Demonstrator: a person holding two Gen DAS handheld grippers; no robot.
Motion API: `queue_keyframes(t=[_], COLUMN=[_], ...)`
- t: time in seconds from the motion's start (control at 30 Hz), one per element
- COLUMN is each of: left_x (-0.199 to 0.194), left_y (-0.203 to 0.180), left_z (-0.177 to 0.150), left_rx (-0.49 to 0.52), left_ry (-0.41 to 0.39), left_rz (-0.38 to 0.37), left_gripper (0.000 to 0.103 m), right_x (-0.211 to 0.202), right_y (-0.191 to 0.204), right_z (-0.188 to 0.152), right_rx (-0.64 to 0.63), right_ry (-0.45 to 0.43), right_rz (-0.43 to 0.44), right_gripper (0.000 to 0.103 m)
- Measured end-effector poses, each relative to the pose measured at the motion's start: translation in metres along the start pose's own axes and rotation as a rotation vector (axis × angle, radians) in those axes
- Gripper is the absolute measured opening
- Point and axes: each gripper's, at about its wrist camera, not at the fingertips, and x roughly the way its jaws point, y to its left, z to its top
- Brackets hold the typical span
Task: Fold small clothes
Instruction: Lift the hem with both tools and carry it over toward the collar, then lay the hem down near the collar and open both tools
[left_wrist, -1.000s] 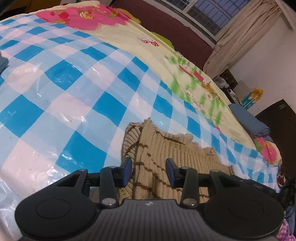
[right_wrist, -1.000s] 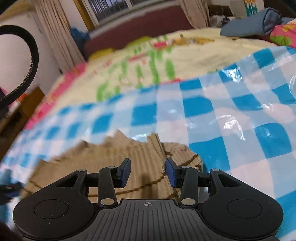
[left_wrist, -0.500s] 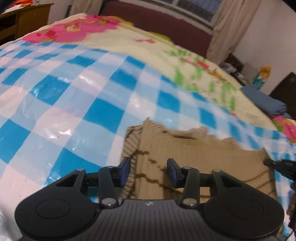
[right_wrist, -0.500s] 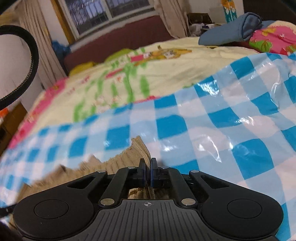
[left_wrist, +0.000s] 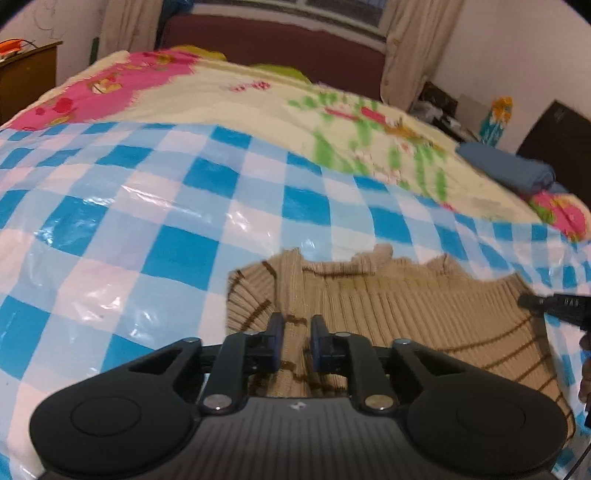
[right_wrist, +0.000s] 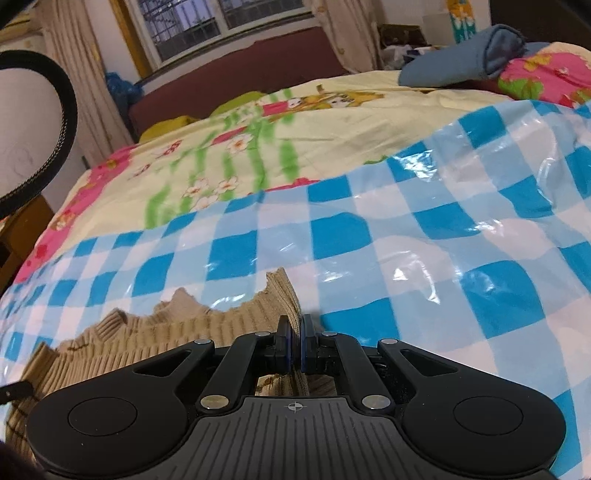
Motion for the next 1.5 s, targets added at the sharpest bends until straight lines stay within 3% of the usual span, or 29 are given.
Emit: queue_keyframes(t=[0.07, 0.13, 0.3, 0.37, 0.47, 0.6, 0.7, 0.8, 0.97, 1.1, 1.2, 1.23, 1.3, 1.37, 1.4, 1.5], left_x=[0.009, 0.008, -0.014, -0.007, 0.016, 0.017, 0.006, -0.017, -0.06, -0.075, -0.066, -0.062, -0.057, -0.059, -0.061, -0.068], left_y=[-0.001, -0.002, 0.007, 0.013, 0.016, 0.021, 0.029, 0.033, 0.016, -0.005, -0.004, 0.0, 0.011, 0.021, 0.022, 0.021], left_z=[-0.001, -0.001, 0.008, 0.009, 0.0, -0.003, 0.0, 0.0, -0.02, -0.054, -0.072, -0.078, -0.085, -0.087, -0.086, -0.086], left_rx=[0.013, 0.029, -0.03, -0.053, -0.048, -0.066, -0.117, -0.132, -0.061, 0.005, 0.026, 0.036, 0.061, 0.039, 0.028, 0.016], left_ry=[0.03, 0.025, -0.093, -0.091, -0.029, -0.034, -0.062, -0.126, -0.177, -0.157, -0.103, -0.081, -0.057, -0.057, -0.059, -0.075], left_rz=[0.029, 0.032, 0.023, 0.044, 0.082, 0.081, 0.067, 0.107, 0.106, 0.052, 0.125, 0.152, 0.189, 0.161, 0.161, 0.162], left_gripper=[0.024, 0.013, 0.011, 0.011, 0.011, 0.014, 0.016, 0.017, 0.02, 0.026, 0.026, 0.033, 0.034, 0.034, 0.034, 0.034], right_x=[0.002, 0.001, -0.025, -0.028, -0.007, 0.012, 0.008, -0.013, -0.057, -0.073, -0.073, -0.072, -0.07, -0.063, -0.06, -0.059], right_y=[0.001, 0.0, -0.012, -0.018, -0.014, -0.007, -0.011, -0.011, 0.005, 0.03, 0.043, 0.043, 0.037, 0.025, 0.018, 0.007], right_z=[-0.002, -0.003, 0.009, 0.011, 0.002, -0.014, -0.012, -0.005, -0.009, -0.032, -0.057, -0.064, -0.074, -0.079, -0.08, -0.076], right_rx=[0.002, 0.019, 0.091, 0.128, 0.087, 0.03, 0.055, 0.034, -0.051, -0.124, -0.143, -0.141, -0.134, -0.15, -0.143, -0.085], right_ry=[0.009, 0.006, -0.081, -0.103, -0.044, 0.007, 0.011, -0.055, -0.141, -0.084, -0.018, -0.002, 0.024, 0.052, 0.068, 0.086], right_rz=[0.002, 0.002, 0.043, 0.045, -0.007, -0.05, -0.034, -0.032, -0.009, 0.12, 0.155, 0.152, 0.115, 0.023, 0.005, 0.023], right_gripper=[0.005, 0.005, 0.005, 0.005, 0.005, 0.007, 0.011, 0.011, 0.011, 0.011, 0.011, 0.011, 0.011, 0.008, 0.001, 0.001])
